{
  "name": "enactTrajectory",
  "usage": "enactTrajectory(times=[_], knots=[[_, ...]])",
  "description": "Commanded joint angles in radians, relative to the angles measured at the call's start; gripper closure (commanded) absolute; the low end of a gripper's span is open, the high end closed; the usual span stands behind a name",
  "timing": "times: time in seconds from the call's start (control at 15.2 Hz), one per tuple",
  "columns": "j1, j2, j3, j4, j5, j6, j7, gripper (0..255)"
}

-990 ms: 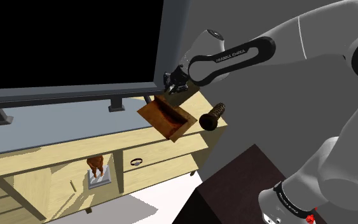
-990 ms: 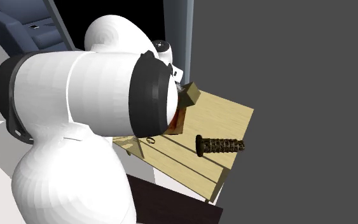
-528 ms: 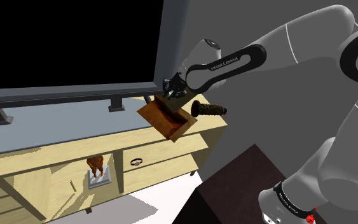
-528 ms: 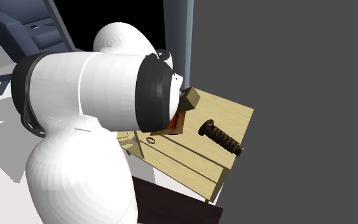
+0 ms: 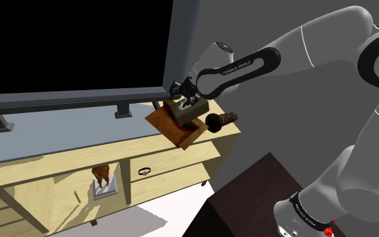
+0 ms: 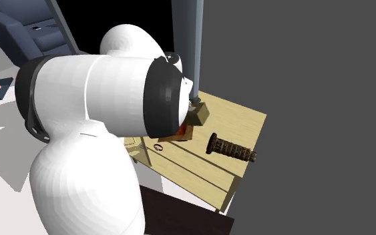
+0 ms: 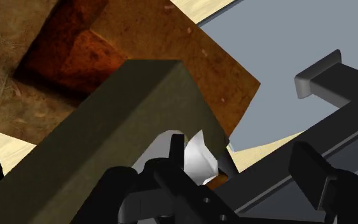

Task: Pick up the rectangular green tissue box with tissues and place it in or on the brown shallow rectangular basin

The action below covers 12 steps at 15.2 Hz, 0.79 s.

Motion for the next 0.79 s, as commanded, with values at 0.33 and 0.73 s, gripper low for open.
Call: enactTrajectory(times=[0.33,0.73], knots=[[-0.003,-0.069,-0.004,-0.026,-0.002,-0.043,0.001,0],[-0.005,-0.128,-0.006,-0.045,-0.005,-0.083,0.004,0]])
